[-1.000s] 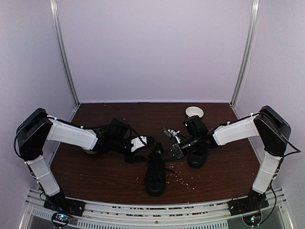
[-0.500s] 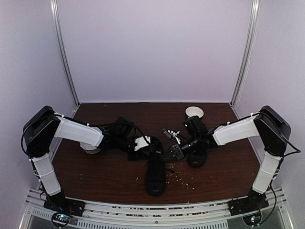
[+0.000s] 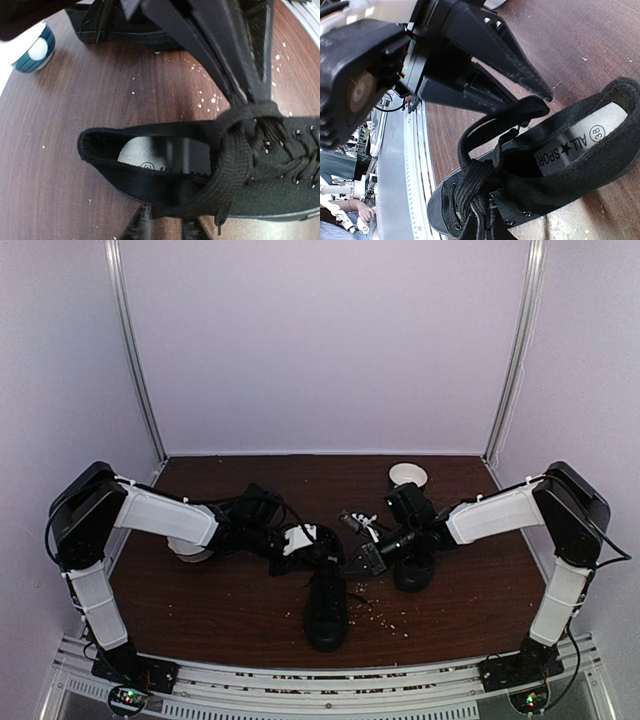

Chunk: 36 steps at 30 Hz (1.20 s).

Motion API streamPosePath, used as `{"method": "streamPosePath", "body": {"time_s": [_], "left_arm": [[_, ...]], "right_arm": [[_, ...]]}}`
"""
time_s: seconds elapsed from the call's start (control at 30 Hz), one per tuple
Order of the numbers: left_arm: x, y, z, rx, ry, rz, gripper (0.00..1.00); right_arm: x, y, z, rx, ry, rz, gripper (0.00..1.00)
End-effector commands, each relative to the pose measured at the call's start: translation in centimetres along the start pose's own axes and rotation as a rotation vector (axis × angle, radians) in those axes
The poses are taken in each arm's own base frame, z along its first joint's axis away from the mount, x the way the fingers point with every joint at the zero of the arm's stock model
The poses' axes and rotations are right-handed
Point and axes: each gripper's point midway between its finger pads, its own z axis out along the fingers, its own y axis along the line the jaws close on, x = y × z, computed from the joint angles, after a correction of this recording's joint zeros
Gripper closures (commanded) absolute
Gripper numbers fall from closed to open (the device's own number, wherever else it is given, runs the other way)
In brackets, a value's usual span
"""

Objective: Tie the shoes
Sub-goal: Tie the loops with the shoelace on the shoe.

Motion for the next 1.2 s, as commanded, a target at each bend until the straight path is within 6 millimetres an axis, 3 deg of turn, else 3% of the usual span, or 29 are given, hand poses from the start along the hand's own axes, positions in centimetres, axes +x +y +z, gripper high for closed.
{"method": "streamPosePath", "body": {"time_s": [0.0,0.07,0.8,0.97,1.17], "left_arm": [[-1.1,0.9,-0.2,-0.019,-0.042,-0.002,0.91],[-1.0,0.9,-0.5,-0.037,-0.046,-0.011,1.00],[5.6,-0.4,-3.0,-0.168,0.194,-0.213,1.00],[6.5,0.0,-3.4,-0.207,0.239,-0.223,1.00],[6.8,1.3,-4.3,-0.274,0.255,-0.250,1.00]], "right_arm": [[-1.5,1.4,-0.7,0.004,-0.030,-0.064,1.00],[-1.6,1.3,-1.0,0.023,-0.037,-0.070,1.00],[-0.1,-0.6,-3.5,0.203,-0.069,0.003,1.00],[-0.3,-0.6,-3.8,0.207,-0.091,0.040,1.00],[1.7,-0.6,-3.7,0.201,-0.079,0.082,1.00]]}}
